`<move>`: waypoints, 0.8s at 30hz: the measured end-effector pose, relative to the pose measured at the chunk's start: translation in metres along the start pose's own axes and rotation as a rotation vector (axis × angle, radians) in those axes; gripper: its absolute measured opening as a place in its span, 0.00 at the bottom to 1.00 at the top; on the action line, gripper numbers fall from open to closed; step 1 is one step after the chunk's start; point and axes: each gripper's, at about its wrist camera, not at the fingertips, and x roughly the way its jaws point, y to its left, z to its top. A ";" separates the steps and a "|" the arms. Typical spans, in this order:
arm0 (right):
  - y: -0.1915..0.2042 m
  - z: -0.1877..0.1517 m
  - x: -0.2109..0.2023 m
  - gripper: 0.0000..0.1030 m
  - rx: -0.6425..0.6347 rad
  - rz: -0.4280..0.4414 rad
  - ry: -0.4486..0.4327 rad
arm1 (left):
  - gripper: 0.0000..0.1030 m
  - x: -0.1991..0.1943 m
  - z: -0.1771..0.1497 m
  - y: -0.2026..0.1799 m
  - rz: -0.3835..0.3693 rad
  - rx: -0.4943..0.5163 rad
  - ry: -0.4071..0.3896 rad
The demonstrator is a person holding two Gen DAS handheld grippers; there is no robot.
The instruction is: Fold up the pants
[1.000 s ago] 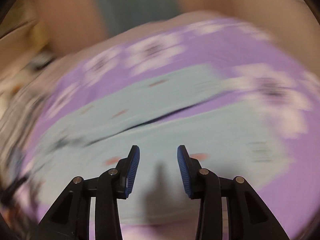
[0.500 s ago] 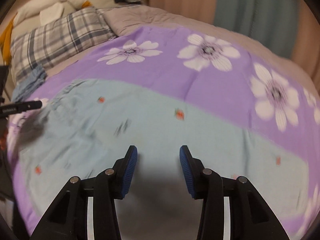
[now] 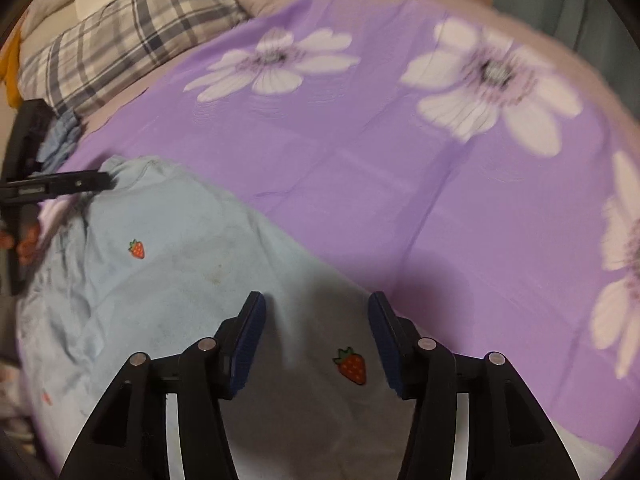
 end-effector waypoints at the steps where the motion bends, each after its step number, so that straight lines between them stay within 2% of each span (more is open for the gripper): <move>1: -0.002 0.000 0.005 0.58 0.000 0.024 0.025 | 0.74 -0.002 0.011 -0.001 -0.021 0.031 0.023; 2: -0.003 -0.001 0.009 0.60 -0.008 0.050 0.044 | 0.73 -0.005 0.019 -0.002 -0.032 0.052 0.034; 4: 0.001 -0.002 0.011 0.61 -0.055 0.054 0.054 | 0.64 -0.015 0.034 -0.003 -0.042 0.073 0.044; 5: 0.006 -0.002 0.013 0.61 -0.075 0.041 0.068 | 0.44 -0.018 0.040 -0.003 -0.041 0.082 0.048; 6: 0.012 -0.002 0.013 0.57 -0.094 0.020 0.079 | 0.42 -0.023 0.047 -0.005 -0.026 0.089 0.049; 7: 0.020 -0.003 0.013 0.43 -0.123 0.001 0.092 | 0.40 -0.029 0.059 -0.005 -0.026 0.091 0.044; 8: 0.029 -0.004 0.013 0.32 -0.158 -0.001 0.104 | 0.34 -0.033 0.063 -0.004 -0.030 0.089 0.038; 9: 0.038 -0.005 0.011 0.04 -0.189 -0.007 0.105 | 0.31 -0.040 0.072 -0.007 -0.018 0.078 0.024; 13: 0.085 -0.011 0.004 0.02 -0.363 -0.178 0.081 | 0.29 -0.048 0.092 -0.016 0.049 0.101 -0.031; 15: 0.083 -0.007 0.004 0.02 -0.328 -0.198 0.072 | 0.29 -0.037 0.097 -0.009 0.092 0.095 -0.011; 17: 0.073 -0.006 0.013 0.01 -0.269 -0.229 0.077 | 0.29 -0.030 0.091 -0.003 0.103 0.083 -0.009; 21: 0.073 -0.006 0.010 0.00 -0.205 -0.214 0.046 | 0.30 -0.042 0.084 0.006 0.091 0.066 -0.025; 24: 0.070 -0.005 -0.005 0.02 -0.140 -0.125 0.035 | 0.31 -0.050 0.083 0.003 0.101 0.075 -0.038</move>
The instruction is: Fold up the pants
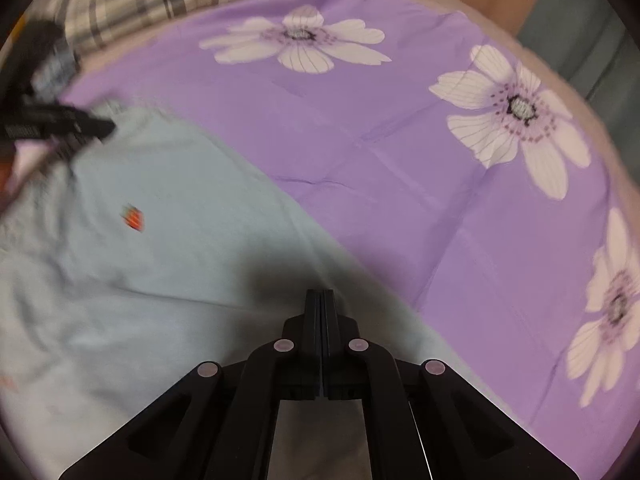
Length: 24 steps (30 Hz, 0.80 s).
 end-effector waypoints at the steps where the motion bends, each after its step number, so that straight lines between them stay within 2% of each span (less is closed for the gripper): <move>1: -0.006 -0.002 -0.006 0.02 0.020 0.012 -0.007 | 0.31 0.000 0.001 -0.001 -0.001 -0.003 -0.002; 2: -0.011 -0.002 -0.013 0.03 0.045 0.015 -0.018 | 0.31 0.000 0.001 0.000 -0.001 -0.007 -0.002; 3: -0.023 0.002 -0.012 0.08 0.060 0.028 -0.027 | 0.31 0.001 0.003 0.000 -0.001 -0.011 0.000; 6: -0.040 0.006 -0.017 0.28 0.118 0.049 -0.041 | 0.32 0.008 0.001 0.001 -0.002 -0.006 0.007; 8: -0.050 0.009 -0.010 0.34 0.129 0.052 -0.024 | 0.33 0.012 0.001 0.003 -0.010 -0.006 0.012; 10: -0.053 0.014 0.000 0.36 0.121 0.060 0.001 | 0.34 0.015 -0.001 0.006 -0.019 -0.014 0.017; 13: -0.049 0.020 0.018 0.36 0.029 0.047 0.045 | 0.35 0.018 -0.002 0.007 -0.023 -0.007 0.017; 15: -0.046 0.019 0.027 0.36 0.001 0.069 0.074 | 0.35 0.018 -0.002 0.006 -0.019 0.005 0.014; 17: -0.046 0.018 0.026 0.35 0.014 0.117 0.064 | 0.34 0.017 -0.001 0.004 -0.020 0.011 0.010; 19: -0.043 0.014 0.023 0.20 -0.005 0.128 0.064 | 0.33 0.015 -0.001 0.002 -0.014 0.016 0.002; 21: -0.037 0.011 0.017 0.11 -0.037 0.095 0.058 | 0.32 0.010 -0.001 -0.002 0.007 0.032 -0.014; 24: -0.030 0.008 0.001 0.07 -0.050 0.028 0.000 | 0.31 -0.008 -0.001 -0.012 0.034 0.064 -0.052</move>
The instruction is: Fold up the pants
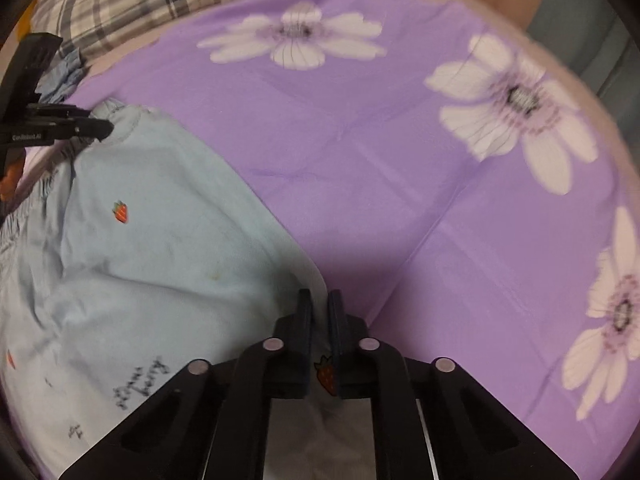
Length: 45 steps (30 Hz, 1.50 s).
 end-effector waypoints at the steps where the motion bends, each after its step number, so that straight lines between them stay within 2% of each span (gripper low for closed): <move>1: 0.004 -0.001 -0.009 0.07 0.003 -0.023 -0.023 | 0.31 -0.006 0.000 -0.002 0.017 0.008 -0.048; 6: 0.017 -0.011 -0.054 0.07 0.002 -0.102 -0.129 | 0.31 -0.051 -0.013 -0.014 -0.003 0.037 -0.135; 10: 0.029 -0.029 -0.098 0.07 0.022 -0.126 -0.214 | 0.30 -0.085 -0.035 -0.026 -0.026 0.051 -0.200; 16: 0.072 -0.065 -0.137 0.07 0.002 -0.151 -0.278 | 0.29 -0.113 -0.076 -0.036 -0.039 0.056 -0.240; 19: 0.095 -0.085 -0.148 0.07 0.004 -0.154 -0.279 | 0.29 -0.121 -0.099 -0.039 -0.047 0.046 -0.241; 24: 0.142 -0.117 -0.155 0.07 -0.053 -0.188 -0.250 | 0.30 -0.120 -0.137 -0.039 -0.013 0.052 -0.203; 26: 0.162 -0.129 -0.148 0.07 -0.089 -0.217 -0.225 | 0.29 -0.113 -0.149 -0.037 -0.002 0.034 -0.175; 29: 0.183 -0.144 -0.129 0.07 -0.111 -0.210 -0.175 | 0.24 -0.103 -0.163 -0.027 0.005 -0.010 -0.126; 31: 0.193 -0.150 -0.117 0.07 -0.128 -0.213 -0.153 | 0.23 -0.102 -0.169 -0.023 0.003 -0.031 -0.118; 35: 0.208 -0.156 -0.102 0.07 -0.148 -0.196 -0.123 | 0.28 -0.107 -0.177 -0.014 0.012 -0.095 -0.114; 38: 0.214 -0.160 -0.090 0.07 -0.180 -0.223 -0.094 | 0.25 -0.115 -0.185 -0.007 0.062 -0.131 -0.111; 39: 0.216 -0.161 -0.089 0.09 -0.178 -0.225 -0.097 | 0.25 -0.121 -0.187 -0.008 0.082 -0.136 -0.117; 41: 0.212 -0.160 -0.094 0.11 -0.150 -0.209 -0.102 | 0.25 -0.132 -0.189 -0.012 0.068 -0.134 -0.139; 44: 0.207 -0.160 -0.114 0.22 -0.059 -0.133 -0.142 | 0.28 -0.151 -0.185 -0.026 0.023 -0.109 -0.180; 45: 0.202 -0.160 -0.121 0.29 -0.018 -0.097 -0.172 | 0.32 -0.156 -0.182 -0.036 -0.006 -0.088 -0.197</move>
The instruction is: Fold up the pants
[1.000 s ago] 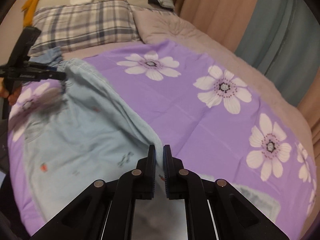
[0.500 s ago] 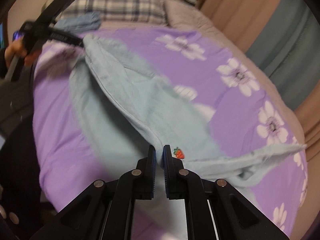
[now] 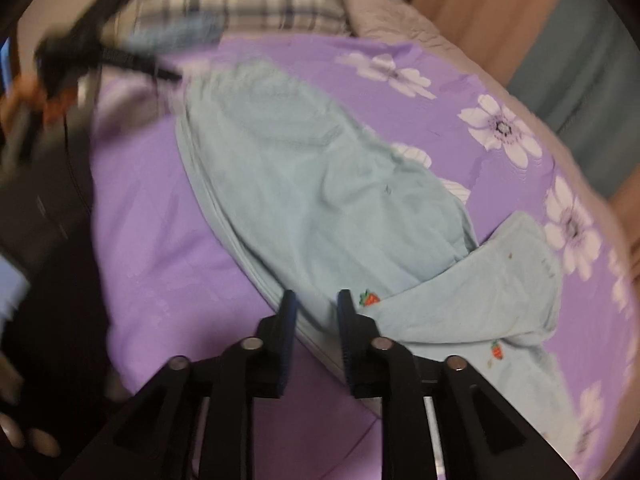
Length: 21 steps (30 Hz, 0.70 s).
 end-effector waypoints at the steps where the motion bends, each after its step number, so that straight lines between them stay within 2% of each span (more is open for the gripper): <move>1: -0.011 0.002 -0.009 0.37 0.071 0.042 -0.042 | 0.34 -0.001 0.001 -0.008 -0.019 0.013 -0.007; 3: -0.023 0.000 -0.017 0.40 0.181 0.089 -0.099 | 0.42 0.003 -0.002 -0.029 -0.067 0.048 -0.009; 5: -0.038 -0.003 -0.012 0.40 0.294 0.090 -0.115 | 0.42 0.020 -0.014 -0.052 -0.103 0.096 0.031; 8: -0.052 -0.011 0.013 0.40 0.411 0.119 -0.064 | 0.42 0.048 -0.039 -0.072 -0.129 0.144 0.124; 11: -0.053 -0.025 0.040 0.40 0.462 0.138 0.042 | 0.42 0.071 -0.062 -0.078 -0.090 0.197 0.189; 15: -0.074 -0.029 0.033 0.40 0.545 0.220 0.030 | 0.43 0.070 -0.057 -0.070 -0.115 0.167 0.203; 17: -0.094 -0.029 0.023 0.40 0.607 0.240 -0.010 | 0.44 0.070 -0.052 -0.072 -0.107 0.135 0.213; 19: -0.123 -0.027 0.014 0.40 0.703 0.222 -0.051 | 0.44 0.070 -0.050 -0.082 -0.095 0.144 0.200; 21: -0.149 -0.025 0.011 0.41 0.788 0.169 -0.059 | 0.44 0.068 -0.052 -0.101 -0.127 0.164 0.192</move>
